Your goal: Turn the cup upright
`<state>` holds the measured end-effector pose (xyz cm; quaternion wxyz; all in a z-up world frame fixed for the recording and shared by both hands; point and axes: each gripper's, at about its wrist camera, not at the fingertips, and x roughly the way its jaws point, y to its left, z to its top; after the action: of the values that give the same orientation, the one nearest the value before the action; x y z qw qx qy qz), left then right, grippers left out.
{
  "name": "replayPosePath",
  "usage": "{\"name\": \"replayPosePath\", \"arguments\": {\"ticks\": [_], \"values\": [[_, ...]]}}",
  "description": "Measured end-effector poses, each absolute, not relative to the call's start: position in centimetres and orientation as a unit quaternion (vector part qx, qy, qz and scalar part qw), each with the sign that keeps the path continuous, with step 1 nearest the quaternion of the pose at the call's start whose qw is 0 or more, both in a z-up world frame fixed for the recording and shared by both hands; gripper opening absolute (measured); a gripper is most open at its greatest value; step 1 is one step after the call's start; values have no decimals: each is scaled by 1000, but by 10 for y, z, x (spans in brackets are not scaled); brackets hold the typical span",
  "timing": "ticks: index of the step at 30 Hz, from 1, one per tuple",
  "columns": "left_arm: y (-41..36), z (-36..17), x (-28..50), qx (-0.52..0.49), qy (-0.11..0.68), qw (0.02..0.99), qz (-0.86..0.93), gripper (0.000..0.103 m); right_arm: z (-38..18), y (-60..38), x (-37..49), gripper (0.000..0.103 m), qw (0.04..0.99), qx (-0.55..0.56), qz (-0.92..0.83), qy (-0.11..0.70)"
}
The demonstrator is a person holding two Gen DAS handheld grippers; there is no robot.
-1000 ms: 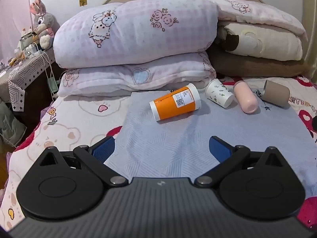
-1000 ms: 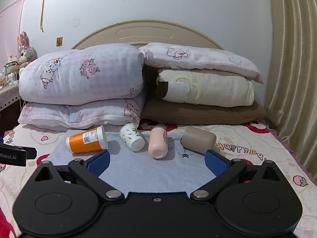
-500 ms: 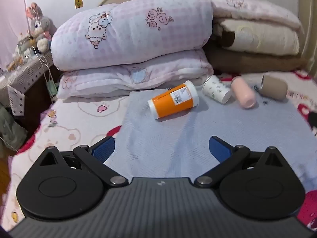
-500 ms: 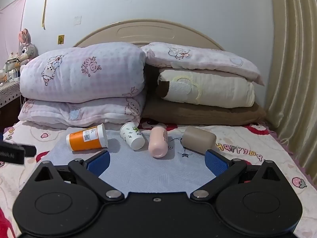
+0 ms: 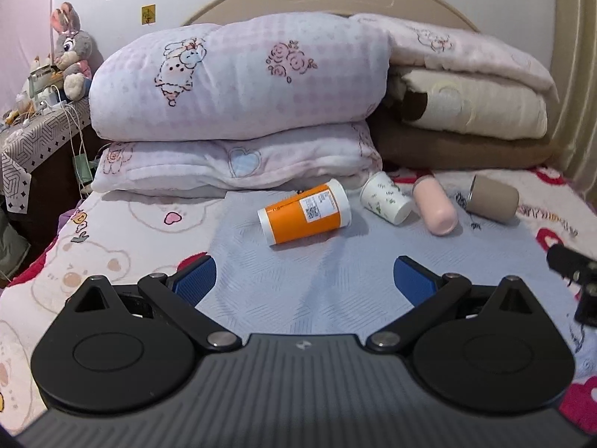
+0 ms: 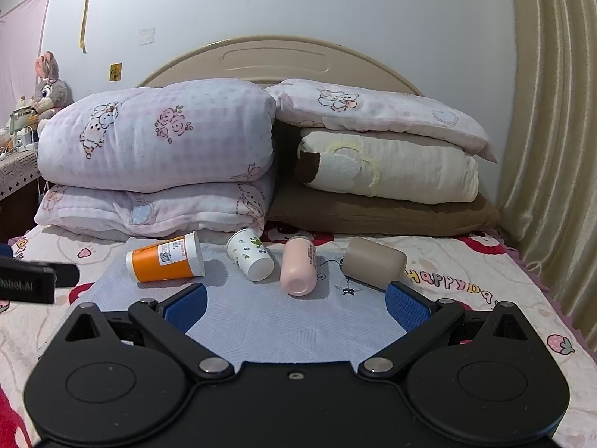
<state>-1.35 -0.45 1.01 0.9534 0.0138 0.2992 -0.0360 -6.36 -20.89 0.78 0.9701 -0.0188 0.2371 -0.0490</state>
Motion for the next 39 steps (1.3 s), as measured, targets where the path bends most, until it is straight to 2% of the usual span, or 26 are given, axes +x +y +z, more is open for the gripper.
{"name": "replayPosePath", "arguments": {"ticks": [39], "values": [[6, -5, -2, 44, 332, 942, -7, 103, 11, -215, -61, 103, 967, -8, -58, 247]]}}
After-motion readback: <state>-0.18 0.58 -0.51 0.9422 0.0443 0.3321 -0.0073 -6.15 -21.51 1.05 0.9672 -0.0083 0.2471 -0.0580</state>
